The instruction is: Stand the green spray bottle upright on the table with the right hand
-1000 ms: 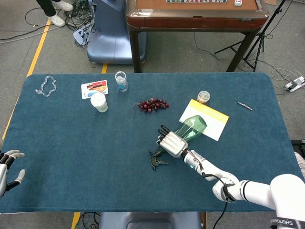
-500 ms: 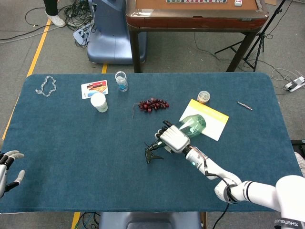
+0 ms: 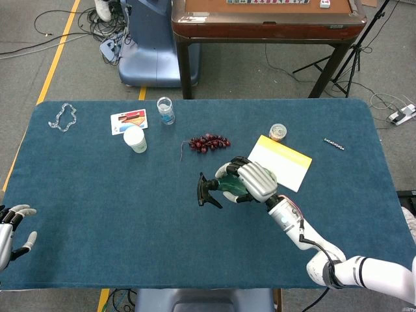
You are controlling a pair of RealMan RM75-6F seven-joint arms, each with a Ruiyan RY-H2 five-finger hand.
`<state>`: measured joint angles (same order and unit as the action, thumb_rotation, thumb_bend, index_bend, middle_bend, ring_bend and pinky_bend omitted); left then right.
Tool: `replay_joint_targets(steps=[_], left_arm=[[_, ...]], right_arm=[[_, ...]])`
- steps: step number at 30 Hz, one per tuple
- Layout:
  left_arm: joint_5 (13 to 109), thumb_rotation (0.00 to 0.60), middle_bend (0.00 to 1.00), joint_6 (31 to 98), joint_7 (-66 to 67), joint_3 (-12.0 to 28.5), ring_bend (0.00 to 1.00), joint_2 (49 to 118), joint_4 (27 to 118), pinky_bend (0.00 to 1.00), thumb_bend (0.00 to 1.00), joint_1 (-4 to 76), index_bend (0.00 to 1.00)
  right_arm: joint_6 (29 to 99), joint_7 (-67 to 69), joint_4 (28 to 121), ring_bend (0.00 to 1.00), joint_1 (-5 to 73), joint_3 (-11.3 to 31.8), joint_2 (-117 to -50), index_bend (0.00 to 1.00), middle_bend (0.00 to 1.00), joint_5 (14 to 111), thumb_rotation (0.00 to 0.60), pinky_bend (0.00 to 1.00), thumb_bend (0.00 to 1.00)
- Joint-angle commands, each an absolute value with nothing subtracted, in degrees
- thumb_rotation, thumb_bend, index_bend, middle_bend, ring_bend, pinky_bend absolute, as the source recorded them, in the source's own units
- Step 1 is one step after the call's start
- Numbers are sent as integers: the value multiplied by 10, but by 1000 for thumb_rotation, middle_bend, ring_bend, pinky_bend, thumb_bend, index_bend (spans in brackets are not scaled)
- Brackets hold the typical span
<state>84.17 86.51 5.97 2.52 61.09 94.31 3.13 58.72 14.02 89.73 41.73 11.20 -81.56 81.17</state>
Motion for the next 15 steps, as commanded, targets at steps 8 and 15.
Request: replay_joint_targets(steps=[8,15], left_arm=[[843,600,262,865,63,24,245,611,946,123,360,31,336],[845,600,262,865,67,22,244,611,949,123,360,30,336]], right_arm=[[613,403,882,374,374,118,-824,705,550,813,600,231,355],[634,500,839,374,363,119,-862,705,552,821,600,231,355]])
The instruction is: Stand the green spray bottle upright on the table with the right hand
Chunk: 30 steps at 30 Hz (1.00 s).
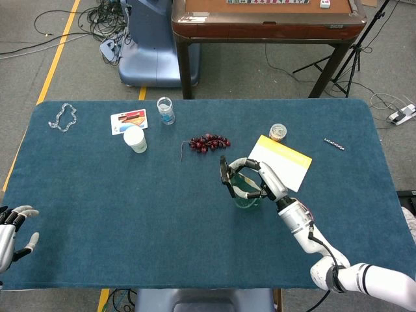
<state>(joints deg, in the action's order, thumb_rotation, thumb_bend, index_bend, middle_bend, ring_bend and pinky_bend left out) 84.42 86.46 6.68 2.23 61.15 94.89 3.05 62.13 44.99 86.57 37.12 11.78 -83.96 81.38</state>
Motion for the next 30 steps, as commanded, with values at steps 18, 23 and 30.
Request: replay_joint_targets(steps=[18,23,30], left_arm=[[846,600,262,861,66,22,244,615,947,123,360,32,335],[845,600,262,859,68,23,244,615,948,124,360,34,336],[842,600,262,858,70,22,244,615,948,123,360,33,336]], right_arm=[[660,612,746,374,383,130,-930,705,552,857,600,231,355],[665,604,722,374,394,134,-947,705,552,862,600,232,355],[658,619,685,374,409,132,-969,705,552,864,600,232,355]])
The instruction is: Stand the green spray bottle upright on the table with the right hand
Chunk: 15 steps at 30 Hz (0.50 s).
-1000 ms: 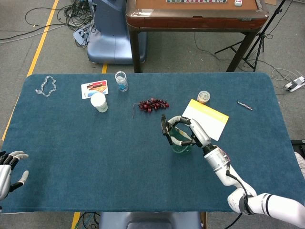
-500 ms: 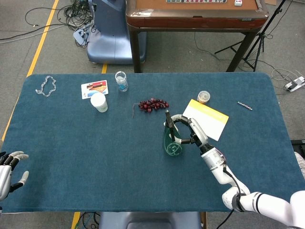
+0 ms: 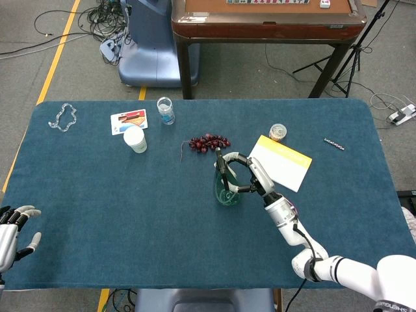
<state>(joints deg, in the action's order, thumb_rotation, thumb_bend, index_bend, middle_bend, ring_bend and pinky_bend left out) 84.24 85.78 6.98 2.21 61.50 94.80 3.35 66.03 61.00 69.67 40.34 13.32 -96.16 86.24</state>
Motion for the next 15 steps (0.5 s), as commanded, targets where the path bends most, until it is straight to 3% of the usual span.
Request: replay_joint_targets(steps=[1,15], left_arm=[[841,600,262,857,71,22,244,615,948,123,360,34,336],[840,600,262,854,78,21,244,615,953,123,360,35,336]], right_arm=[[658,623,679,374,410,132,-972,705,551,864,600,231,355],[670,651,655,361,405,107,-975,687,496,879,600,232,166]])
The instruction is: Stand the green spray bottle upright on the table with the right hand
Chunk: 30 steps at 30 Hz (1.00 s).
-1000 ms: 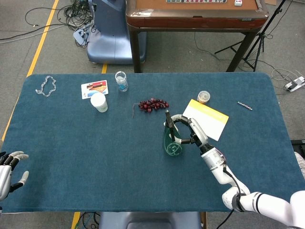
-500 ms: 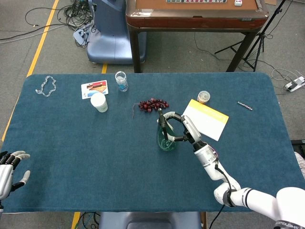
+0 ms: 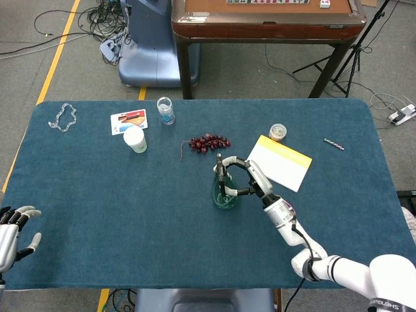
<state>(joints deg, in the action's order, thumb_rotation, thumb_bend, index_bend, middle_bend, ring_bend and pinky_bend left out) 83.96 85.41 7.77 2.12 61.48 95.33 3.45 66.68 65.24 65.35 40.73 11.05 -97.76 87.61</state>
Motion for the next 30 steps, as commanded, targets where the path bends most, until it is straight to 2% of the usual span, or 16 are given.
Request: replay_joint_targets(steps=[1,10,15,22,30], left_arm=[[839,600,262,854,79,21,245,615,954,123,360,35,336],[840,600,262,851,83,21,245,615,957,123,359,37,336],[841,600,262,850,86,20,245,615,959,123,360,38,336],[843,600,262,850,87,19,245,614,963,123,360,38,336],[844,600,262,853,89,19,245,613,965,123,360,37,336]], right_arm=[[672,649,656,348,404,106,-973,675,487,880,600,232,146],[692,640,673,247,387,91,-952,576,408,887,600,232,1],[705,630,681,209,378,86,-942,538,368,890,600,224,0],[716,615,690,117,372,79,-927,310,221,900,600,141,0],[712,602,702,76,372,74,-911,225,163,902,600,95,0]])
